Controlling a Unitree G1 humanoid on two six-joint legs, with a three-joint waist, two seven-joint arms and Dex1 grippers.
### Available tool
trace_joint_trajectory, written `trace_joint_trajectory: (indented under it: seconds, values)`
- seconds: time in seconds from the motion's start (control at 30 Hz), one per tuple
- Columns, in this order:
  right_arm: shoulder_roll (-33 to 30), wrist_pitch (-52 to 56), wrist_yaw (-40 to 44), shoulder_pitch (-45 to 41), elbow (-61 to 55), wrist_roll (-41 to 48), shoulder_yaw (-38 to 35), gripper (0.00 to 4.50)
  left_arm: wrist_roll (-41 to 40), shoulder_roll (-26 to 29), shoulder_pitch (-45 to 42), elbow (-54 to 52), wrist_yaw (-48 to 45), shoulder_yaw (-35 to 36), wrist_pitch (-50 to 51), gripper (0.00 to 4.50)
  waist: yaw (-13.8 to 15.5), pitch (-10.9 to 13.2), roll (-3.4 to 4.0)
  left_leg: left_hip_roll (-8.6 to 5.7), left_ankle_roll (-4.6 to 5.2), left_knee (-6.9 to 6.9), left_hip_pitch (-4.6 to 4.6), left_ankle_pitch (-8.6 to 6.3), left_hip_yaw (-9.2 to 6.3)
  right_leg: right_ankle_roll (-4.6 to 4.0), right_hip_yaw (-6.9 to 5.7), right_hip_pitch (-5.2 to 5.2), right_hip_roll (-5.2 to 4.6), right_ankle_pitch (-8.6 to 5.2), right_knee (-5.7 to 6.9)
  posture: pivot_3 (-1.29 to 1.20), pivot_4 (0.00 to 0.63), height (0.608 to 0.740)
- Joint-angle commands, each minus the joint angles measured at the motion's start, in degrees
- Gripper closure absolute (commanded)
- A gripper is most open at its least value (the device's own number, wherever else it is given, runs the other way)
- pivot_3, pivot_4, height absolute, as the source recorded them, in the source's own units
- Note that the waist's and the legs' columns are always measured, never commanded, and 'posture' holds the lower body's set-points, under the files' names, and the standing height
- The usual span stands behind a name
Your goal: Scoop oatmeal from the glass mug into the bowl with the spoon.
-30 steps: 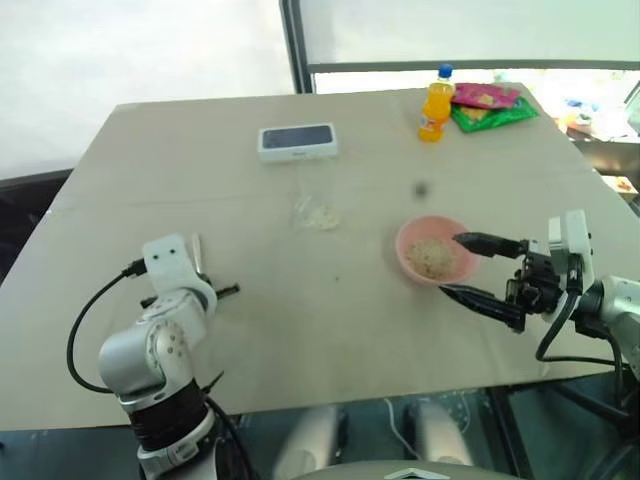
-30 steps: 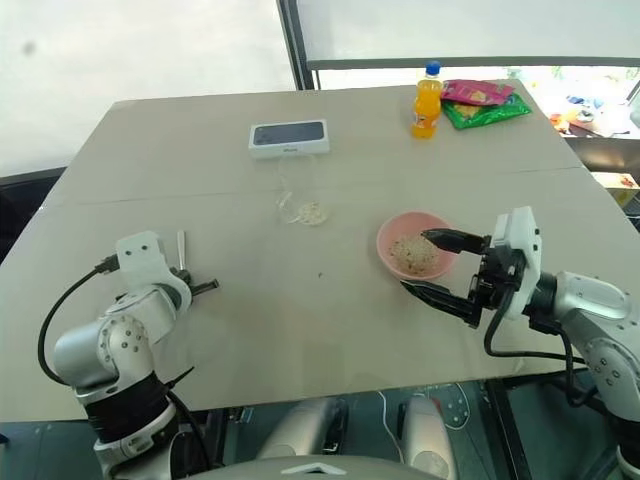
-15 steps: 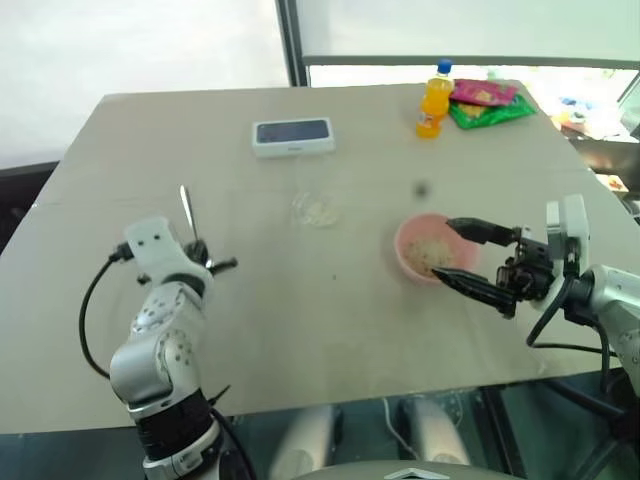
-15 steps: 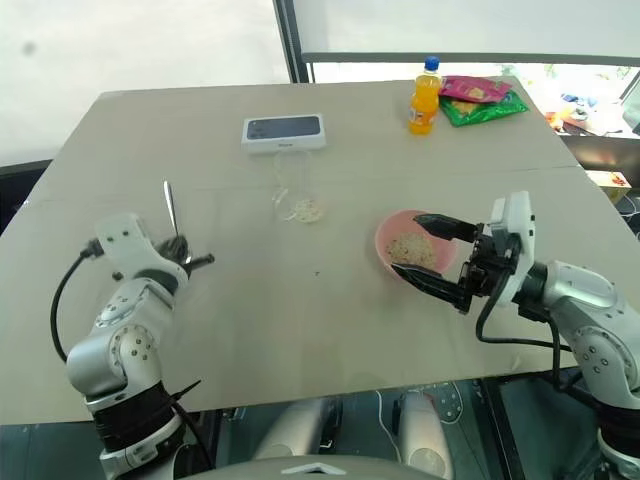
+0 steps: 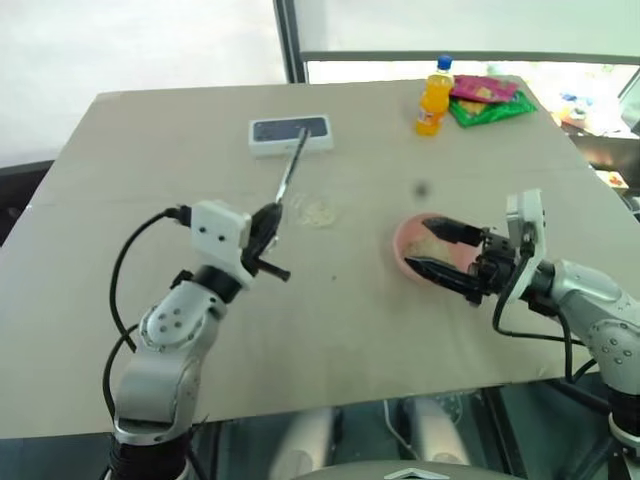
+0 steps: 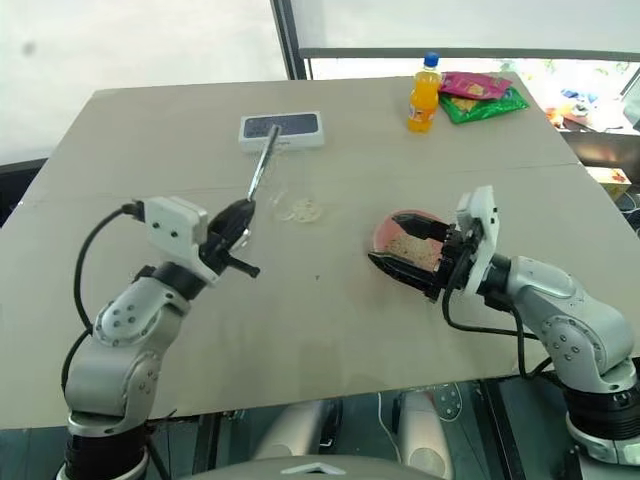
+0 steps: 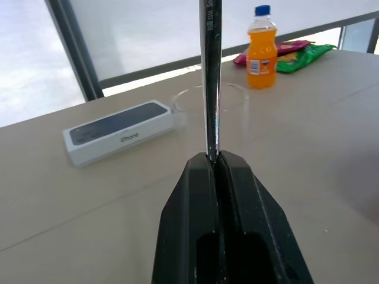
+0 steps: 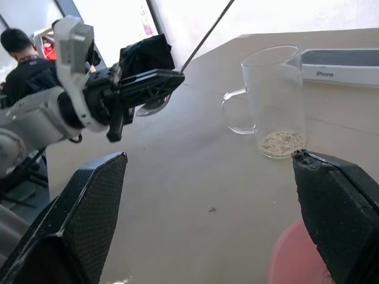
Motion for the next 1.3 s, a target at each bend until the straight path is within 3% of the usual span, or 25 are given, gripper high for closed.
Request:
trace_joint_trajectory:
  seconds: [0.03,0.3,0.63,0.97,1.3]
  values:
    - [2.49,4.9,-6.48,-1.98,-1.82,5.54,0.83,0.0,0.48,1.44,0.69,-2.76,-3.71,-3.1,-5.05,4.47,0.01,0.0,0.0,0.01,0.0,0.0,0.0,0.0,-0.03,-0.03,-0.03,0.0,0.01,0.02,0.01,0.0,0.15,0.74]
    - [10.64,11.48,-19.39,-7.69,1.99,16.97,1.3,0.0,3.67,5.3,0.73,-0.63,-10.61,-10.72,-10.6,4.47,-0.17,0.05,0.1,0.02,0.01,0.0,0.02,0.01,-0.02,-0.05,-0.01,-0.01,0.09,0.04,0.05,0.0,0.15,0.74]
    - [15.86,10.21,-25.34,-9.75,1.37,17.76,3.36,0.0,6.96,5.6,0.49,1.76,-11.32,-12.44,-13.43,4.47,-0.18,0.05,0.14,0.01,0.01,0.0,0.02,0.01,-0.06,-0.05,-0.06,-0.02,0.13,0.04,0.06,0.0,0.15,0.74]
    - [14.66,9.57,-26.13,-9.75,2.66,17.82,2.08,4.34,8.0,5.45,1.85,2.92,-11.24,-12.54,-15.05,4.5,-0.25,0.05,0.15,0.02,0.02,0.0,0.05,0.01,-0.06,-0.05,-0.06,-0.02,0.16,0.04,0.09,0.0,0.15,0.74]
    - [13.42,8.53,-25.91,-10.89,4.74,15.65,0.92,4.43,8.5,5.9,4.72,3.84,-11.39,-12.22,-16.79,4.5,-0.29,0.05,0.16,0.03,0.02,0.0,0.06,0.01,-0.05,-0.05,-0.05,-0.02,0.17,0.04,0.1,0.0,0.15,0.74]
